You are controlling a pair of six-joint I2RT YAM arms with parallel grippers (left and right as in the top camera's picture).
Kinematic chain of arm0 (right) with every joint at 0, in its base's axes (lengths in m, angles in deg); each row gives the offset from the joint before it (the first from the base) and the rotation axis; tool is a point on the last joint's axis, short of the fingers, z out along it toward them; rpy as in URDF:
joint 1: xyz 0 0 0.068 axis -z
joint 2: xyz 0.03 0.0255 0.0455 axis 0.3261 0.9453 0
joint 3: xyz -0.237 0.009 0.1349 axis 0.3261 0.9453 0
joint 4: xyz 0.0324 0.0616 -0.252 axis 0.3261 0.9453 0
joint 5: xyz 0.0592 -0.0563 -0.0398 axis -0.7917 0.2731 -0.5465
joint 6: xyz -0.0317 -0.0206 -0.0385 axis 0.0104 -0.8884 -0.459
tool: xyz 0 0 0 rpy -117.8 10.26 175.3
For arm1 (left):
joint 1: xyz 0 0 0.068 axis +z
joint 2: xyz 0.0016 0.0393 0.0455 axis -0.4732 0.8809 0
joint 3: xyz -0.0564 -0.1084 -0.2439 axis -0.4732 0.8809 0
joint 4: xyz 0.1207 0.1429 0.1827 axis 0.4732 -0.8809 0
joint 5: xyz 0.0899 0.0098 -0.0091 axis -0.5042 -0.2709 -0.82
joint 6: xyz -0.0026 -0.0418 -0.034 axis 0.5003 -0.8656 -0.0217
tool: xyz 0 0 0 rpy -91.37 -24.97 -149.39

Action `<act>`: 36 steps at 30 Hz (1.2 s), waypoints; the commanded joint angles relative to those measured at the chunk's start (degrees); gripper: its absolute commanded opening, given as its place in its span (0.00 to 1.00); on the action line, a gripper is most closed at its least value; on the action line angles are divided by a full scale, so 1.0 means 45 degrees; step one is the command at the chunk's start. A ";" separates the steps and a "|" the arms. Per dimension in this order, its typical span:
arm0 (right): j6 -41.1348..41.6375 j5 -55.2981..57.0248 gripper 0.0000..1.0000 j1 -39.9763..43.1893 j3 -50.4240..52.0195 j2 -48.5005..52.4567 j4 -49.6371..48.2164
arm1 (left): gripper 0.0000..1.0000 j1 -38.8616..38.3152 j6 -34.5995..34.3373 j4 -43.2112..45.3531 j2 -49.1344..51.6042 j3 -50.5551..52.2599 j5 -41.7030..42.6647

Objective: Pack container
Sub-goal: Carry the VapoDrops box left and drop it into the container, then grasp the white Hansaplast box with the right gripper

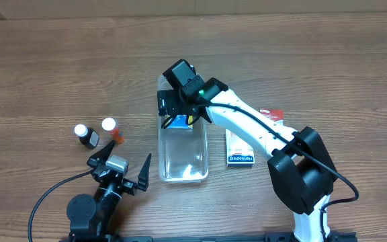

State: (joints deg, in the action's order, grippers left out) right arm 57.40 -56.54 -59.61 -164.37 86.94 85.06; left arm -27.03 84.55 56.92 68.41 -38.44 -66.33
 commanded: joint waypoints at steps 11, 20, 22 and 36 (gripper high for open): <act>0.0029 0.1700 1.00 0.1549 -0.0923 -0.4386 0.4697 | 1.00 -0.0049 -0.0175 0.0049 -0.0121 0.0044 0.0136; -0.0981 0.1360 1.00 0.3468 -0.0019 -0.4478 0.8155 | 1.00 -0.0049 -0.0180 0.0049 -0.0121 0.0044 0.0136; -0.0986 0.1350 1.00 0.3337 0.0631 -0.4478 0.8087 | 1.00 -0.0049 -0.0180 0.0049 -0.0121 0.0044 0.0136; -0.1987 0.0243 1.00 0.3512 0.5309 -0.4478 0.4206 | 1.00 -0.0049 -0.0180 0.0049 -0.0121 0.0044 0.0136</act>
State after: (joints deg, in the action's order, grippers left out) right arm 50.50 -53.34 -44.14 -143.37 66.86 106.20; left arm -27.03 84.53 56.92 68.41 -38.44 -66.33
